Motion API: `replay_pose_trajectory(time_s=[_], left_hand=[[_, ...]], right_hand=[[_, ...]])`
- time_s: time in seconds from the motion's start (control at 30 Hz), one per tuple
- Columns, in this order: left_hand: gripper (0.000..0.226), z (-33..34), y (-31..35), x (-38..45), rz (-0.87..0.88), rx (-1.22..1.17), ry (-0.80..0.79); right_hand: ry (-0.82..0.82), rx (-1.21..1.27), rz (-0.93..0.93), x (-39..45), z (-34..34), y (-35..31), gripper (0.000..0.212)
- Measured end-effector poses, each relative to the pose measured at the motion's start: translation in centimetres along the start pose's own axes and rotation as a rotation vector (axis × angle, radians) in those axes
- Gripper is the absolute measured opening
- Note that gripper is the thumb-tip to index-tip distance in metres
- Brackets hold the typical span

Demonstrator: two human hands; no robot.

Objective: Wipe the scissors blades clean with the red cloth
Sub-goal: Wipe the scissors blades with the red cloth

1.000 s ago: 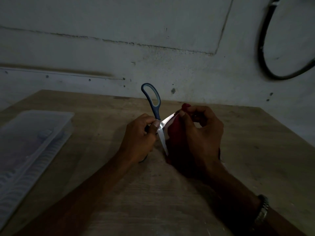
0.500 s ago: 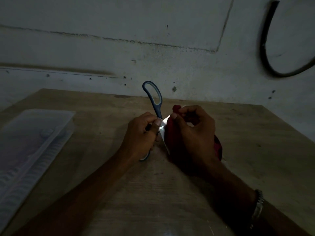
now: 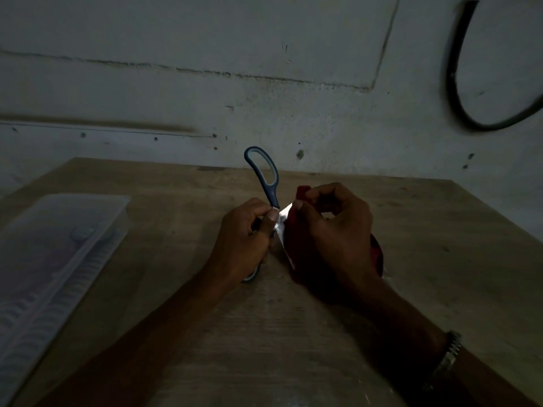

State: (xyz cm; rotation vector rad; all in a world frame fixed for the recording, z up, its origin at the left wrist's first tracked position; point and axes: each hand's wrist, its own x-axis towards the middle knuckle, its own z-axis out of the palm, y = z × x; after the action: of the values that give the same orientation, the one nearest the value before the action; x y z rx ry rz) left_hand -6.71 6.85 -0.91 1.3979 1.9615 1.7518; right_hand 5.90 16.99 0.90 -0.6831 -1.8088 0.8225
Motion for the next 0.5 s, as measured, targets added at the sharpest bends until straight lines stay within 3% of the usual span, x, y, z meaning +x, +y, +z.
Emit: replay_pose_trajectory(time_s=[0.17,0.37,0.5], left_hand=[[0.017,0.4,-0.2,0.1,0.004,0.024,0.020],[0.020,0.3,-0.8,0.3,-0.081,-0.067,0.008],[0.020,-0.1,-0.5,0.2,-0.047,-0.076,-0.029]], right_hand=[[0.137,0.064,0.079,0.9,-1.1,0.6,0.013],[-0.154,0.076,0.110,-1.7,0.2,-0.3,0.013],[-0.119,0.080,0.076,-1.0,0.3,0.0,0.016]])
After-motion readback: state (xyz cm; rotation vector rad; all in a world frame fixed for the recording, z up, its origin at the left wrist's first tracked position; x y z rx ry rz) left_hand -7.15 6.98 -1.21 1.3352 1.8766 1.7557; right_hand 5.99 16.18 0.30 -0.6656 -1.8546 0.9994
